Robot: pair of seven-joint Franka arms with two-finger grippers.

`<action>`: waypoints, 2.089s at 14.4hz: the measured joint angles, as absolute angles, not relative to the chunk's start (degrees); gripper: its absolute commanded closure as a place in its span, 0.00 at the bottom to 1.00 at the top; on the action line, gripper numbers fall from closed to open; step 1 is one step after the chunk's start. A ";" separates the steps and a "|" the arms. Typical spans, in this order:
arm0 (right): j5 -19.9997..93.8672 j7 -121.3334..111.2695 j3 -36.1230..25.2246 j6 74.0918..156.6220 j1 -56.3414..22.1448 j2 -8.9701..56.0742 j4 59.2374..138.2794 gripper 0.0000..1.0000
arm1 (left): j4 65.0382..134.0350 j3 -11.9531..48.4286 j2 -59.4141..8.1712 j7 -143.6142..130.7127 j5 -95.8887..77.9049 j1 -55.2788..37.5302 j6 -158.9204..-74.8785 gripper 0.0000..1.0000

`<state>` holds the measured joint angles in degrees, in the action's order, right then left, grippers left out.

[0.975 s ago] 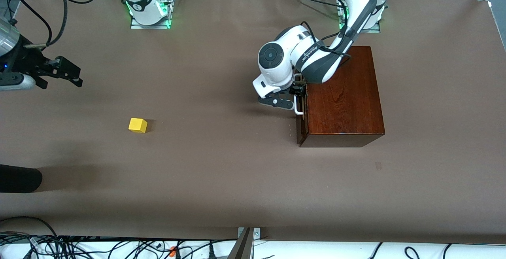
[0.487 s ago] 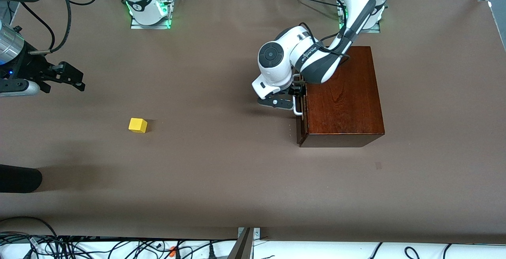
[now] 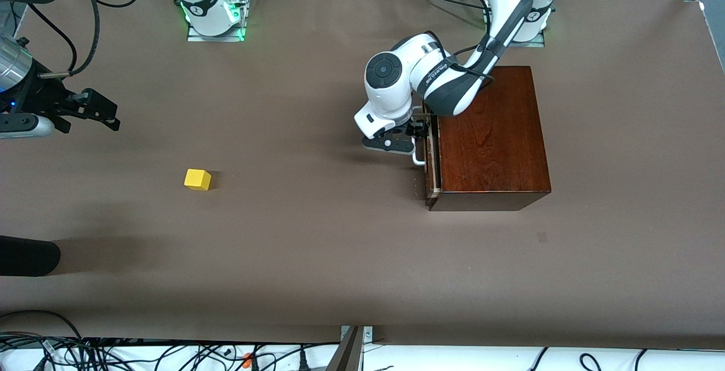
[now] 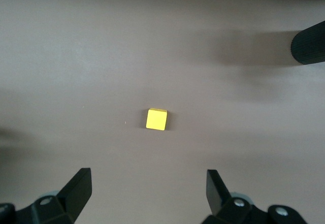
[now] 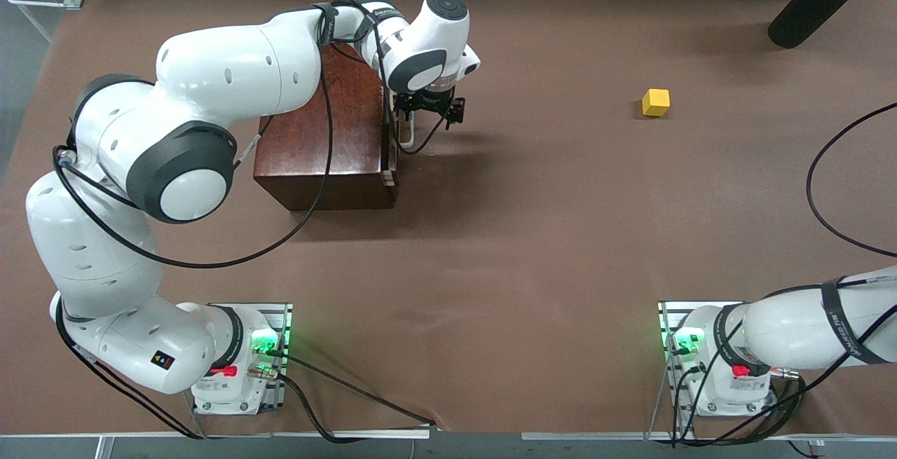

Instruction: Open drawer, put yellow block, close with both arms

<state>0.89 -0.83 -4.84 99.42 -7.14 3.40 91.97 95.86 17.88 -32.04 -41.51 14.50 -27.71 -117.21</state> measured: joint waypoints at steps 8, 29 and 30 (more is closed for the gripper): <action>0.89 -0.83 -5.42 99.39 -7.04 3.41 91.97 0.00 | 94.57 17.85 -32.53 -41.69 13.37 -29.00 -119.63 0.00; 0.89 -0.83 -5.42 99.39 -7.04 3.41 91.97 0.00 | 90.14 17.44 -35.16 -46.05 13.11 -31.13 -119.65 0.00; 0.89 -0.83 -5.42 99.39 -7.04 3.41 91.97 0.00 | 90.13 17.44 -35.16 -46.10 13.11 -31.13 -119.65 0.00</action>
